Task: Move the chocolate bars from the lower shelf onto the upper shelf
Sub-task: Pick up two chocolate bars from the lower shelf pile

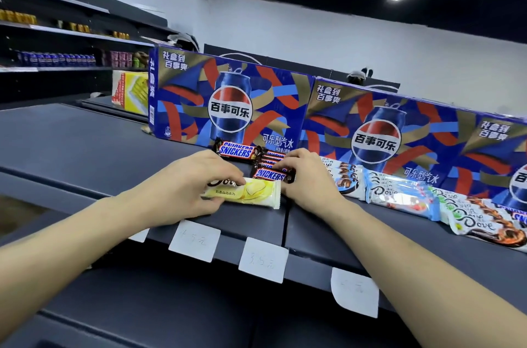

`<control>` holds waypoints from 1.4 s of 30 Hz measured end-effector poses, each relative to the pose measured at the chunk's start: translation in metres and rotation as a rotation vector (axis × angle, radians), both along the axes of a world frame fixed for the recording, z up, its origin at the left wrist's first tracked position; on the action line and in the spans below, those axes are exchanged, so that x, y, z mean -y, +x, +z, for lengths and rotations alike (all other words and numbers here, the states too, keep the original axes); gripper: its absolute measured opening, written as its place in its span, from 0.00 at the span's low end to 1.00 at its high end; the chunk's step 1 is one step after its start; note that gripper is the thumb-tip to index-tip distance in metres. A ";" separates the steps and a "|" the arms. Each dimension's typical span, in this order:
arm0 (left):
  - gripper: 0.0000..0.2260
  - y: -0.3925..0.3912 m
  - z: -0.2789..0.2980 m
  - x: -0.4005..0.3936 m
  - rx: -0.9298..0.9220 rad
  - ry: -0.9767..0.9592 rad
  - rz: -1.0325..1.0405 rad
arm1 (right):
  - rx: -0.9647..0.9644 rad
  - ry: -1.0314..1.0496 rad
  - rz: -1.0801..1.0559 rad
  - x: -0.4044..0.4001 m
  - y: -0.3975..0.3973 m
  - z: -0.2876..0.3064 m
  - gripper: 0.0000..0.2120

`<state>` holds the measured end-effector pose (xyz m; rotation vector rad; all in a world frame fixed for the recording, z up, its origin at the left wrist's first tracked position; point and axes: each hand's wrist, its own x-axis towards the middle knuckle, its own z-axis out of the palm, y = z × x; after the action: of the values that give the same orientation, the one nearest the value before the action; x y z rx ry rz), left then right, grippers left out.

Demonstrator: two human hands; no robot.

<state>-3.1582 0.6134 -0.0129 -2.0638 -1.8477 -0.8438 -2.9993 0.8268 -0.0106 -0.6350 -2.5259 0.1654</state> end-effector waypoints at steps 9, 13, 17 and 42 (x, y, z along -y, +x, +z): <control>0.20 0.031 0.004 -0.031 0.003 -0.014 -0.064 | -0.060 0.003 0.014 -0.015 0.044 0.005 0.21; 0.20 0.067 0.008 -0.057 -0.022 -0.029 -0.130 | -0.060 -0.032 -0.018 -0.031 0.092 0.007 0.21; 0.20 0.111 0.011 -0.085 -0.027 -0.032 -0.174 | -0.079 -0.035 -0.088 -0.049 0.155 0.007 0.17; 0.18 0.453 0.020 -0.249 -0.106 0.049 -0.217 | -0.108 -0.149 -0.296 -0.165 0.557 0.003 0.18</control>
<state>-2.7049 0.8625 0.0071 -2.2598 -1.5550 -0.8038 -2.4424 0.9919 -0.0076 -1.0209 -2.2999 0.2739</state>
